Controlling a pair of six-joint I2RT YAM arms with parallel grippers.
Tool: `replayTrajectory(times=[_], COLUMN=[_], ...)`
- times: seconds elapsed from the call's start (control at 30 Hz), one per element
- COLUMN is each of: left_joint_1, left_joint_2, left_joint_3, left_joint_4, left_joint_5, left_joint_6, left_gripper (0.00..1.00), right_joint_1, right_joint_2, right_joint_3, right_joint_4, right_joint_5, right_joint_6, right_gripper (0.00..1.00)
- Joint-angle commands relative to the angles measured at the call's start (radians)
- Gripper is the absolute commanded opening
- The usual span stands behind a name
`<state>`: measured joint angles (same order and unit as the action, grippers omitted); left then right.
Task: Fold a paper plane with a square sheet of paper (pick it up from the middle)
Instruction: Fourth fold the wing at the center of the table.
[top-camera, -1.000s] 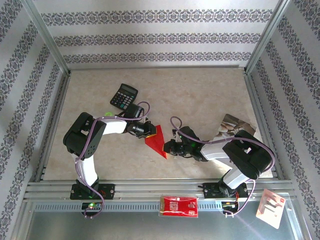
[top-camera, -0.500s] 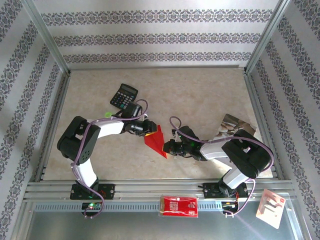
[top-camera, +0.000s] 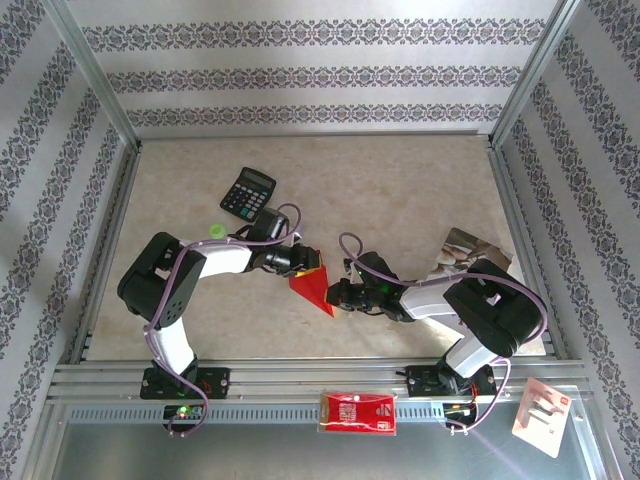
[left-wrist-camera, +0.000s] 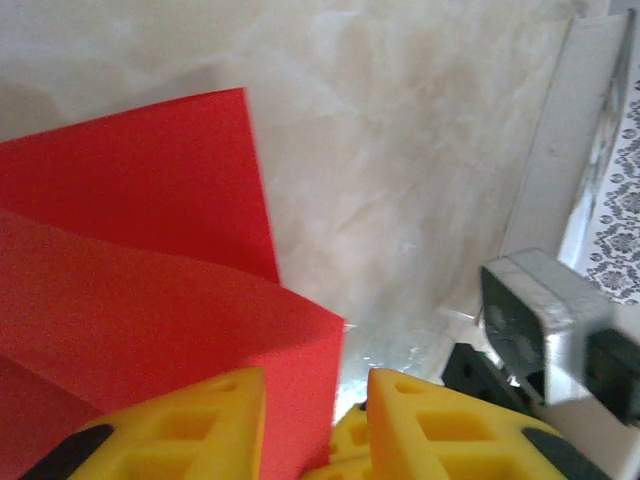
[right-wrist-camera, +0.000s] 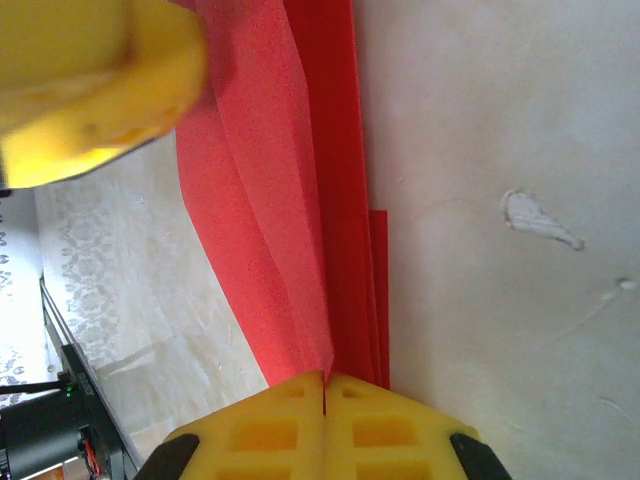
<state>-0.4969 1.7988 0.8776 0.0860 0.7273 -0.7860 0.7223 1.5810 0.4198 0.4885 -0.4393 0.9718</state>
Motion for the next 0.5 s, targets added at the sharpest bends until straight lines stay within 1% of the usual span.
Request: replayTrajectory(times=[0.0,0.2,0.33,0.47], left_joint_1=[0.022,0.033,0.038,0.040], left_joint_2=[0.036,0.069,0.089,0.098], left_joint_3=[0.023,0.013,0.000,0.006], left_joint_4=[0.005,-0.029,-0.022,-0.034], left_joint_5=[-0.017,-0.042,-0.040,-0.042], left_joint_6=[0.019,0.063,0.072,0.084], left_gripper=[0.28,0.23,0.21,0.21], right_joint_1=[0.004,0.010,0.019,0.049], right_joint_2=[-0.007,-0.018,-0.045,-0.084], right_joint_3=[0.004,0.007,0.011,0.021], right_joint_4=[-0.021,-0.022,-0.048,-0.129], right_joint_5=[-0.007,-0.009,-0.002,0.036], right_joint_6=[-0.011,-0.010,-0.034,-0.084], right_gripper=[0.00,0.00,0.06,0.12])
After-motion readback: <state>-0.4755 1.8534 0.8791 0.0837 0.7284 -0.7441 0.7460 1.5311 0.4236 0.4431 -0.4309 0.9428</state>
